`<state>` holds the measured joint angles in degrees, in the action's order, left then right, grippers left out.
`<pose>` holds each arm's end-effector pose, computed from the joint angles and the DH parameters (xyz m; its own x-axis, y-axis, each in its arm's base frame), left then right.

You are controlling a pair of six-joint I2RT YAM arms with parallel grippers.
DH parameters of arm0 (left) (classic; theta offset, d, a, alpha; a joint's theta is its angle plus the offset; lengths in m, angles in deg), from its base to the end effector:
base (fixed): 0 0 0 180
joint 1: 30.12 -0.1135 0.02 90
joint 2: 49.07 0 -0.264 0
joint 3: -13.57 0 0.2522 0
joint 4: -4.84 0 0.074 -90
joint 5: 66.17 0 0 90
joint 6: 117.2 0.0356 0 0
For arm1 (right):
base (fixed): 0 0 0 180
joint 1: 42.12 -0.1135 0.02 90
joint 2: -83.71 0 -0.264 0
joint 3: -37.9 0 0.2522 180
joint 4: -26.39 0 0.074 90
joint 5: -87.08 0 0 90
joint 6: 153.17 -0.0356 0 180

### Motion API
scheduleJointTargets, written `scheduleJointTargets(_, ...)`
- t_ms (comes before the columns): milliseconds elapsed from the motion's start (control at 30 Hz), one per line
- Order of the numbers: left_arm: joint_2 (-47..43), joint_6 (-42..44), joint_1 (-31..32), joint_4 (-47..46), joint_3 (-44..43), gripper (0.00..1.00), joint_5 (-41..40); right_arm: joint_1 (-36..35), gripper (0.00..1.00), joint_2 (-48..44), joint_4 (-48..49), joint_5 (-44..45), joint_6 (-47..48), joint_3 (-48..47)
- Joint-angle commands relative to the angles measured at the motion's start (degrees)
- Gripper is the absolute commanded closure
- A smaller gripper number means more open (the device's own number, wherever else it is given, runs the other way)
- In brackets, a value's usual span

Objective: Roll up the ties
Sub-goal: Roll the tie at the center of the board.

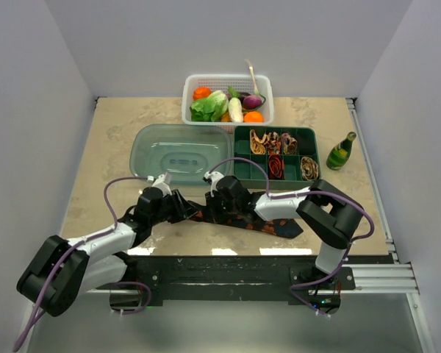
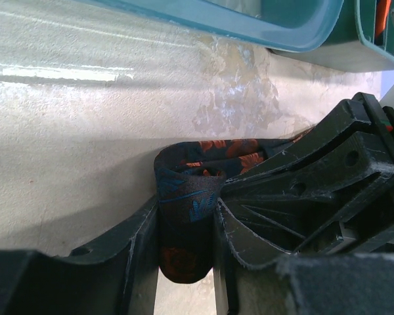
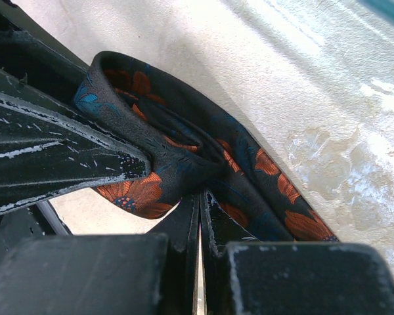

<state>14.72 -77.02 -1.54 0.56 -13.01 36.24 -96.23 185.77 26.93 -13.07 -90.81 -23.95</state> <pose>0.1681 -0.1003 0.1387 -0.7860 -0.4215 -0.4523 0.0389 0.6964 -0.7166 0.2011 0.2886 0.1392 -0.7384 -0.2414 -0.6297 -0.6033 0.6538 0.4567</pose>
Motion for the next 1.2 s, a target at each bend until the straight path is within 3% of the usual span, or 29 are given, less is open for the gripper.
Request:
scheduleJointTargets(0,-1.4,-2.3,0.2,-4.9,1.0,0.83,-1.7,-0.4,1.0,1.2,0.7,0.3,-0.2,0.1)
scheduleJointTargets(400,-0.9,3.3,0.2,3.8,-2.5,0.85,-8.4,-0.5,1.0,0.4,0.5,-0.8,-0.3,0.5)
scheduleJointTargets(767,0.4,5.1,0.3,5.1,-3.9,0.9,-8.3,-0.5,1.0,-0.3,-0.7,-2.2,-0.2,-0.9)
scheduleJointTargets(967,1.2,6.5,0.3,6.6,-5.5,0.91,-6.8,-0.4,1.0,-7.9,-6.0,3.3,1.5,-1.3)
scheduleJointTargets(1167,1.3,8.0,0.3,9.4,-6.8,0.92,-7.1,-0.4,1.0,-7.2,-6.9,4.4,2.9,-3.2)
